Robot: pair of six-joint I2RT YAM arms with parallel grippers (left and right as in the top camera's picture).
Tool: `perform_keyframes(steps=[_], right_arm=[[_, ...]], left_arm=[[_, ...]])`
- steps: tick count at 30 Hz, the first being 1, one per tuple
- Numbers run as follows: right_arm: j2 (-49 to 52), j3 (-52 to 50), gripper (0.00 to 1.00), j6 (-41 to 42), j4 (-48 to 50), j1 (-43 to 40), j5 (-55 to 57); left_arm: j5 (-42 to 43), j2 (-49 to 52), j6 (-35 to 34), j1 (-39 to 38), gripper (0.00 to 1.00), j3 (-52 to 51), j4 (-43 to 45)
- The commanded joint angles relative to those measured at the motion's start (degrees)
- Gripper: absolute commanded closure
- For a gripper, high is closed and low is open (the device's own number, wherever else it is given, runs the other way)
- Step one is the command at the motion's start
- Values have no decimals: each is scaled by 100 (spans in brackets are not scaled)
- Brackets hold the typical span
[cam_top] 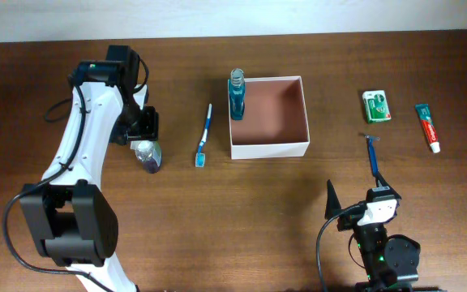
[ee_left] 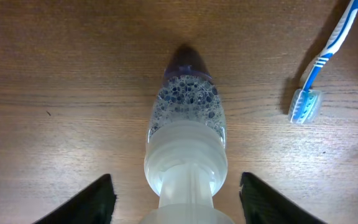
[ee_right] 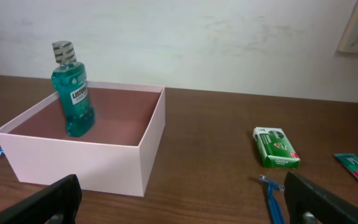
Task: Pack container
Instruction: 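Lower the left gripper and close it on the soap pump bottle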
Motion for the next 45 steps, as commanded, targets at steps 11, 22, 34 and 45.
perform_keyframes(steps=[11,22,34,45], right_arm=[[-55,-52,1,-37,13,31,-52],[-55,-52,1,-37,13,31,-52],[-55,-52,1,-37,13,31,-52],[-55,-52,1,-37,13,31,-52]], left_arm=[[37,35,44,15,51,-17,48],[37,35,42,15,57,-17,26],[63,35,39,15,55,-17,-4],[63,35,37,17,55,-15,17]])
